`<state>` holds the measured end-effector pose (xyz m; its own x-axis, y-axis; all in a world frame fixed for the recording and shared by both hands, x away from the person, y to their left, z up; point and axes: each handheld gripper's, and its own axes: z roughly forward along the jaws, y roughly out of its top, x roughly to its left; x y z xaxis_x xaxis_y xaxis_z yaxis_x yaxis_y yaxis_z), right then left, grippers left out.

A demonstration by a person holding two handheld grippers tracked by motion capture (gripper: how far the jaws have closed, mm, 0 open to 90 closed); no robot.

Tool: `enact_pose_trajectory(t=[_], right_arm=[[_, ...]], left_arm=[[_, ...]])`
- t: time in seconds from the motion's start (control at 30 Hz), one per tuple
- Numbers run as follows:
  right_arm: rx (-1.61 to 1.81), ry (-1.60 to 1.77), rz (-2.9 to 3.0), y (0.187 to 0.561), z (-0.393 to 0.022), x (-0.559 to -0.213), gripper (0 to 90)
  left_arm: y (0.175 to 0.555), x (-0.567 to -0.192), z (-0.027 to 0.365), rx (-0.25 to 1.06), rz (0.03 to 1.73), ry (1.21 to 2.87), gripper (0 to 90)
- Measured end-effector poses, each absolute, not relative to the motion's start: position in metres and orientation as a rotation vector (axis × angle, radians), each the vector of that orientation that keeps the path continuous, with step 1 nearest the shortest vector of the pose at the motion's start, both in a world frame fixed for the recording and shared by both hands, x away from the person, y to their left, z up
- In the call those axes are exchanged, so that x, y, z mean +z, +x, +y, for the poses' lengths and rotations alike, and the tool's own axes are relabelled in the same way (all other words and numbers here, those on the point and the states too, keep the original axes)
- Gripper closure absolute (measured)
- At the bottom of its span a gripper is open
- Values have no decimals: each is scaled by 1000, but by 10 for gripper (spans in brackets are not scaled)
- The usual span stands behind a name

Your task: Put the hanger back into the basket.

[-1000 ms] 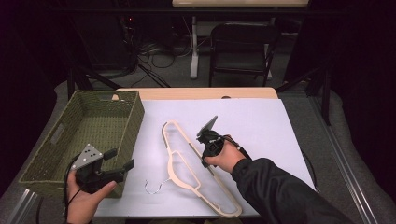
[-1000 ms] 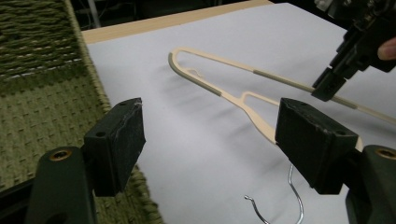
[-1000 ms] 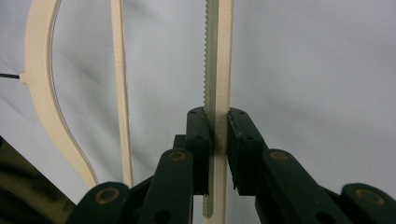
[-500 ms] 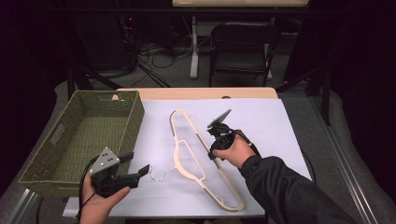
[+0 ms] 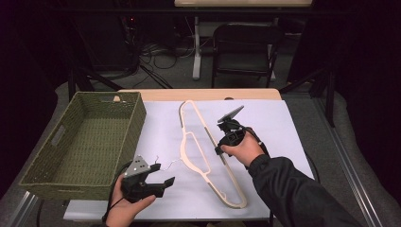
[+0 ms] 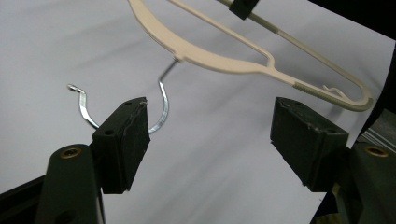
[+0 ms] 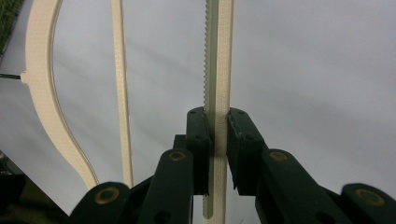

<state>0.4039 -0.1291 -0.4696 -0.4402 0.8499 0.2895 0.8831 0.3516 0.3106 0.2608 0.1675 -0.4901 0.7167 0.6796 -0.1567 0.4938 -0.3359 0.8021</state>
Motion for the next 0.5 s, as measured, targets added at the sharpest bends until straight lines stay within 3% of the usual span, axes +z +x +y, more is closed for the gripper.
enact_pose_trajectory(t=[0.5], right_arm=[[-775, -1652, -2449, 404, -130, -468, 799]], left_arm=[[278, -510, 136, 164, 906, 2011, 296]])
